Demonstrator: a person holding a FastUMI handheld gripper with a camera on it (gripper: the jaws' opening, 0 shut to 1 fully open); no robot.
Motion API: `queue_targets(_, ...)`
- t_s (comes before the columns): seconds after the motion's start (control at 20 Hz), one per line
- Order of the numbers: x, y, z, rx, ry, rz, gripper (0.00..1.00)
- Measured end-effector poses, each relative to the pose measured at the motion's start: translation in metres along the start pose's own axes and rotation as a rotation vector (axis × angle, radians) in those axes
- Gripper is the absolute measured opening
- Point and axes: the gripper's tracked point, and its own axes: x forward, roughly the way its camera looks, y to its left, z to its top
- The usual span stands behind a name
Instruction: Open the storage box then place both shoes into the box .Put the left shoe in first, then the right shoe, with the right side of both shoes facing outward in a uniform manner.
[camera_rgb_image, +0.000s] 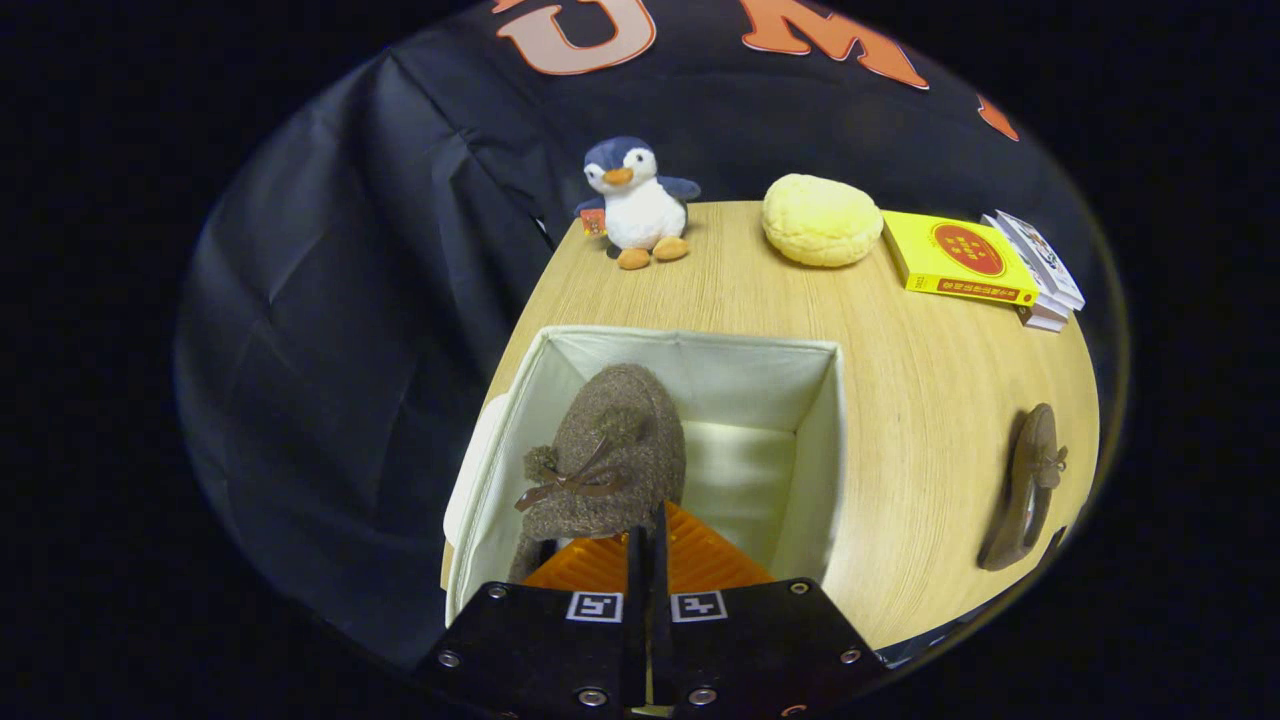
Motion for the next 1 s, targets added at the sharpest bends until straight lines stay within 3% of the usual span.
queue_targets(0.4, 0.046, 0.015, -0.039, -0.002, 0.137, -0.021, 0.04)
queue_targets(0.65, 0.031, 0.023, -0.048, -0.02, 0.186, 0.086, 0.2)
queue_targets(0.8, 0.004, 0.031, -0.036, 0.015, 0.145, 0.209, 0.26)
queue_targets(1.0, -0.038, 0.013, -0.018, 0.029, 0.089, 0.288, 0.47)
